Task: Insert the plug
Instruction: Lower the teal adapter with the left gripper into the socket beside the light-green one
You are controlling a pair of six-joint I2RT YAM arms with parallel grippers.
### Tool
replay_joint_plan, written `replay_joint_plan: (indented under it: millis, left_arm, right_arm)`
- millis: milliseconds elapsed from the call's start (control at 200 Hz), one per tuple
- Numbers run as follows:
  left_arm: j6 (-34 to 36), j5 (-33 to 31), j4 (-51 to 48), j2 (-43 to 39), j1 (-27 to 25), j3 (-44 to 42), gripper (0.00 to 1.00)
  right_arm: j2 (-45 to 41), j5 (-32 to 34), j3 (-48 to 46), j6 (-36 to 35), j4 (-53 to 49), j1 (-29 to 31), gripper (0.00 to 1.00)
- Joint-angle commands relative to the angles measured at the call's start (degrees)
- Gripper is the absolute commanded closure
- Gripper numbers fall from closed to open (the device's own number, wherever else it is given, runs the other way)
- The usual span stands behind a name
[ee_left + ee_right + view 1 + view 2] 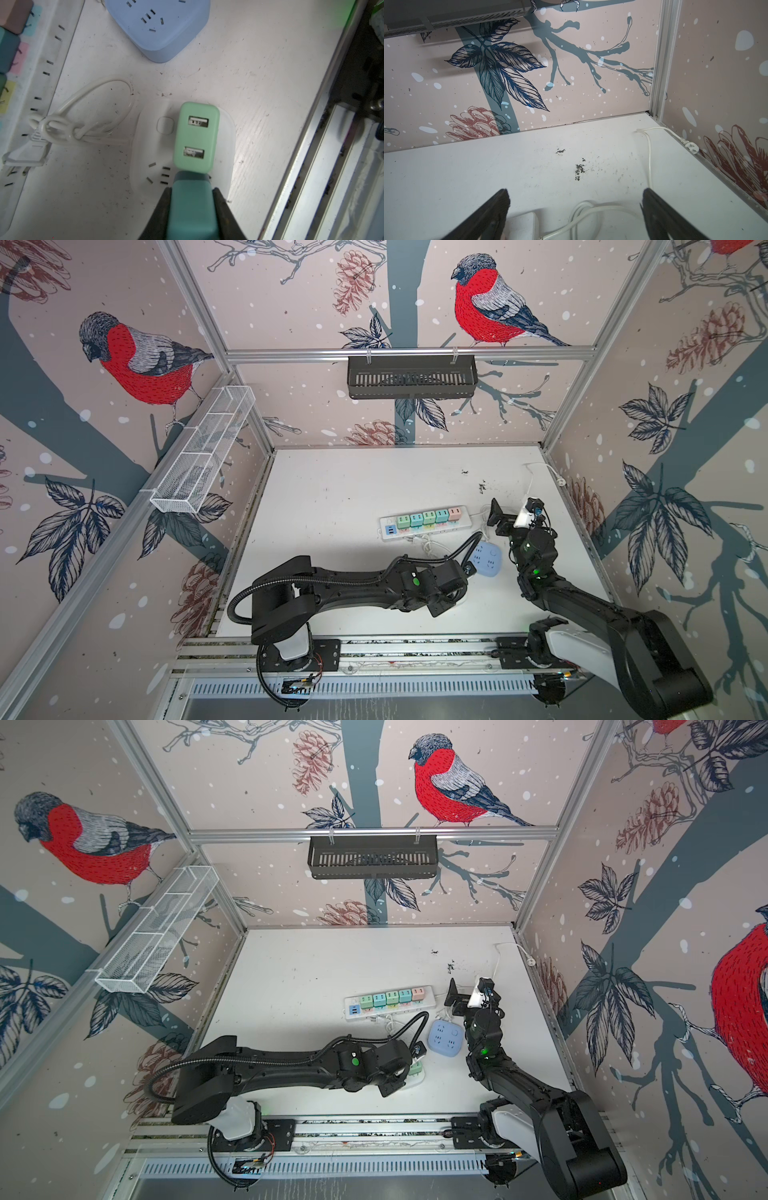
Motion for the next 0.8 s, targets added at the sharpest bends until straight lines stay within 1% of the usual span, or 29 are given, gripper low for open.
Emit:
replay_joint_plan:
  millis: [0,405,695,795]
  left_arm:
    - [-0.40,0.24,-2.00,1.02,-0.13,0.38,1.00]
    - [-0.40,-1.11,-4.37,3.28,-0.08,1.90,1.00]
    - [0.91,1.17,-5.48,5.39,-0.08,2.35,1.00]
    - [1.70,3.30,-5.26,5.88,-0.07,2.14,1.00]
  right_arm:
    - [0.08,-0.13,0.38,-0.46,0.26,-0.02,0.00]
    - [0.10,-0.03,0.46,-0.50,0.23,0.00,0.00]
    - [0.28,-0.16,0.63,-0.44,0.07,-0.04,0.00]
    - [0.34,-0.22,0.64,-0.45,-0.06,0.00,0.00]
